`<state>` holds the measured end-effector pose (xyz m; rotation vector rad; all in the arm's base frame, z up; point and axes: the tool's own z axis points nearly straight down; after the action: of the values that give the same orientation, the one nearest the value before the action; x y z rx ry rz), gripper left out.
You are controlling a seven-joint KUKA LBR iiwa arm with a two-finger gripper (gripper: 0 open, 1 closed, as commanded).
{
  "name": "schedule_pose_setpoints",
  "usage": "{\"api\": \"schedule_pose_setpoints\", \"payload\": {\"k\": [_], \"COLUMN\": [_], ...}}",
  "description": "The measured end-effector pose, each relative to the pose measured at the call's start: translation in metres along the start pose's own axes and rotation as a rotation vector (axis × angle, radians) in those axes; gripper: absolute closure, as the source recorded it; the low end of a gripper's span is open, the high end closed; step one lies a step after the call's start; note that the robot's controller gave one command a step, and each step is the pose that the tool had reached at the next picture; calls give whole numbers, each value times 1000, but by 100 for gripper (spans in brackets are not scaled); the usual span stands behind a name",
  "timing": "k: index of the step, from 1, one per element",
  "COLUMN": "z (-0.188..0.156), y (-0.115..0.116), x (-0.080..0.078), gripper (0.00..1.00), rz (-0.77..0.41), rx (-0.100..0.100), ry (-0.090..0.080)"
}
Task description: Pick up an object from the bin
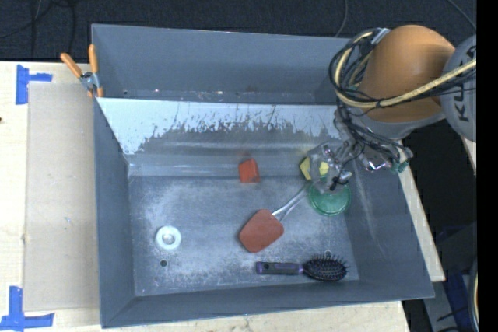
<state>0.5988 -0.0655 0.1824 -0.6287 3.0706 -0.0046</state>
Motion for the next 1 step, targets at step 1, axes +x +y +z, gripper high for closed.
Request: {"api": "schedule_pose_setpoints", "payload": {"k": [1], "z": [-6], "y": [12], "x": [-6], "gripper": [100], "rz": [-40], "rx": [-5], "ry": [8]}}
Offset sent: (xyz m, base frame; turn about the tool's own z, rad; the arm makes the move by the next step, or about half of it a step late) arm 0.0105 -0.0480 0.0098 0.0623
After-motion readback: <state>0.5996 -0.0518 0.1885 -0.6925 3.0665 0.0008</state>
